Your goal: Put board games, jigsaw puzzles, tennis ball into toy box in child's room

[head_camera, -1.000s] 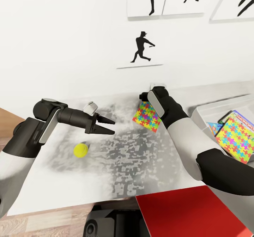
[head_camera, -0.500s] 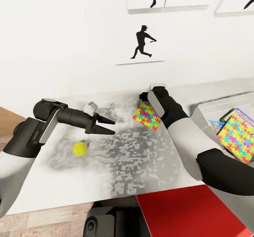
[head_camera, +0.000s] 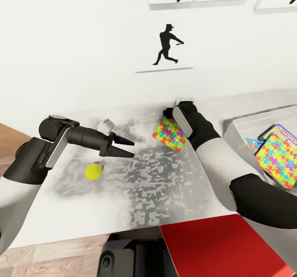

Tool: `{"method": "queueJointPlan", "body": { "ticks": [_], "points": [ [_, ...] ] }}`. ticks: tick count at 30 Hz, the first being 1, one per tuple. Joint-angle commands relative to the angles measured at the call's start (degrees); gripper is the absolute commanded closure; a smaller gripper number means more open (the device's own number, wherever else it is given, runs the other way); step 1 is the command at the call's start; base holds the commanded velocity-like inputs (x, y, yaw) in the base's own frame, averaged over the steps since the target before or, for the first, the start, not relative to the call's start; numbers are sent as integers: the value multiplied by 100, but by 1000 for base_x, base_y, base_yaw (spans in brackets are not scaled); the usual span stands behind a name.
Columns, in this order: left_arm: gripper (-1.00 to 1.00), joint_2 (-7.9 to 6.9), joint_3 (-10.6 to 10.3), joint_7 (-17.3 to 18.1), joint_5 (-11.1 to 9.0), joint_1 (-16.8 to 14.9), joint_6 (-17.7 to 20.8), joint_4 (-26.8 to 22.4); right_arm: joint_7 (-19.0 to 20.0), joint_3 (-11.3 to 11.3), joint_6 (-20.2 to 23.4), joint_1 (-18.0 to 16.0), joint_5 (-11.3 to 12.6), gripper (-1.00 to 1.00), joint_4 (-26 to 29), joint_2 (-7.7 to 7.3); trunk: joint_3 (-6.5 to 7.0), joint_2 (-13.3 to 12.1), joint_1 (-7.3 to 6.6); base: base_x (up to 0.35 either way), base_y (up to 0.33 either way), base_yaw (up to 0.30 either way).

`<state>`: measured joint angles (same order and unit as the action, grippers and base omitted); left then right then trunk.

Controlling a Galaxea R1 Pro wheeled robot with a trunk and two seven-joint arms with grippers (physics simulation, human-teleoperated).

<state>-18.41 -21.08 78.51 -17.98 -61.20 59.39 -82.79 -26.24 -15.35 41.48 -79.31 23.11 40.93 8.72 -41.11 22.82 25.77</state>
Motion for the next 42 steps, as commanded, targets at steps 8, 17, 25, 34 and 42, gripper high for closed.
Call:
{"method": "queueJointPlan", "body": {
  "ticks": [8, 17, 25, 34, 42],
  "points": [
    [-100, -5, 2, 6, -21, -6, 55, -1, -57, -27, 10, 3, 62, -100, 3, -2, -9, 10, 2, -118, 0, 0],
    [-100, 3, 5, 6, -21, -6, 55, -1, -57, -26, 10, 4, 62, -100, 3, -2, -9, 10, 2, -83, 40, 0],
    [-100, 4, 8, 6, -21, -6, 55, 0, -57, -21, 10, 4, 62, -100, 3, -2, -9, 10, 2, -94, 10, 0],
    [-100, 4, 8, 6, -21, -6, 55, 0, -55, -22, 10, 4, 62, -100, 3, -2, -9, 10, 2, -115, 10, 0],
    [-100, 4, 37, 6, -21, -6, 55, -4, -51, -29, 10, 4, 62, -100, 3, -2, -9, 10, 2, -93, 26, 0]
  ]
}}
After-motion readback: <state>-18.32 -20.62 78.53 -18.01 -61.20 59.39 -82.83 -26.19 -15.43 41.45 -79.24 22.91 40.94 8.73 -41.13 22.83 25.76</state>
